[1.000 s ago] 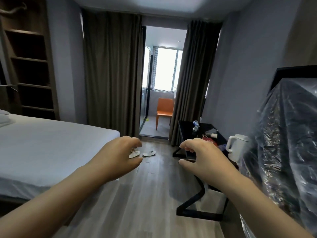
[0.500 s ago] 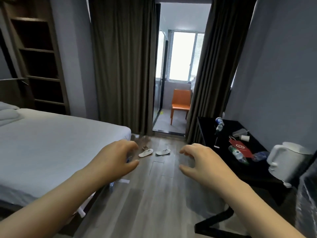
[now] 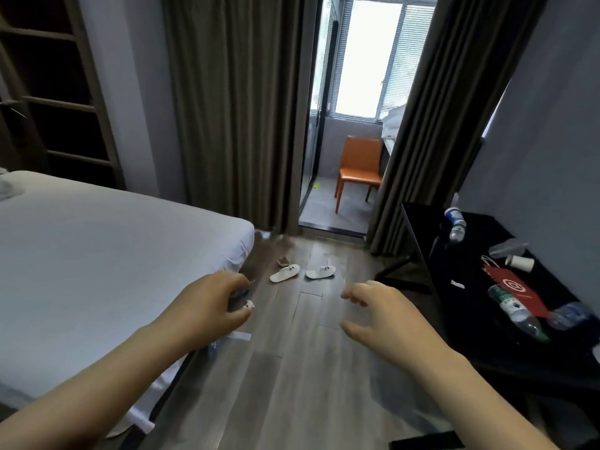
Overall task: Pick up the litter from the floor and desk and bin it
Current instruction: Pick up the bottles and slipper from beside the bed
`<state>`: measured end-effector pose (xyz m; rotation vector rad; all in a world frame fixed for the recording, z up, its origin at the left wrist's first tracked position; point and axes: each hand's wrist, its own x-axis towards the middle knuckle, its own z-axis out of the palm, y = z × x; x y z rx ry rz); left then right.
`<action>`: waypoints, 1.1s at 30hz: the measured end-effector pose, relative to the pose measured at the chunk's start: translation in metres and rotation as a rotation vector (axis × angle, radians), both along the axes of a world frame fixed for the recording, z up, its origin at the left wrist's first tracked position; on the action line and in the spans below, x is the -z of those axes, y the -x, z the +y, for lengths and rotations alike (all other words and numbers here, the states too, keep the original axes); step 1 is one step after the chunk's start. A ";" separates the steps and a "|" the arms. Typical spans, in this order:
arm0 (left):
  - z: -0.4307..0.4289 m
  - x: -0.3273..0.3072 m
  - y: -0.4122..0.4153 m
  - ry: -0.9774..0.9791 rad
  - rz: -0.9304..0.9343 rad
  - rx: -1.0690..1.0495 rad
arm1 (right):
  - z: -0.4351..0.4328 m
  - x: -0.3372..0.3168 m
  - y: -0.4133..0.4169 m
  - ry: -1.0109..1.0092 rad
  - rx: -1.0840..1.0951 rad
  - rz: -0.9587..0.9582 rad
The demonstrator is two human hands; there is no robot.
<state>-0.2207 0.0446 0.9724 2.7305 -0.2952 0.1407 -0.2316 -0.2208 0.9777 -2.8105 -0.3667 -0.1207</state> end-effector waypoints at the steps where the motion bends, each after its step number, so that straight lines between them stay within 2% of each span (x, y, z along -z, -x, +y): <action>1: 0.008 0.005 -0.019 -0.002 0.024 -0.001 | 0.008 0.004 -0.019 -0.002 0.005 0.022; 12: 0.059 0.068 -0.192 -0.051 0.227 0.009 | 0.056 0.058 -0.190 -0.003 0.043 0.193; 22: 0.040 0.121 -0.336 -0.039 0.300 -0.051 | 0.039 0.108 -0.361 -0.029 -0.012 0.307; 33: 0.016 0.199 -0.472 -0.001 0.483 -0.205 | 0.027 0.175 -0.542 0.076 -0.156 0.519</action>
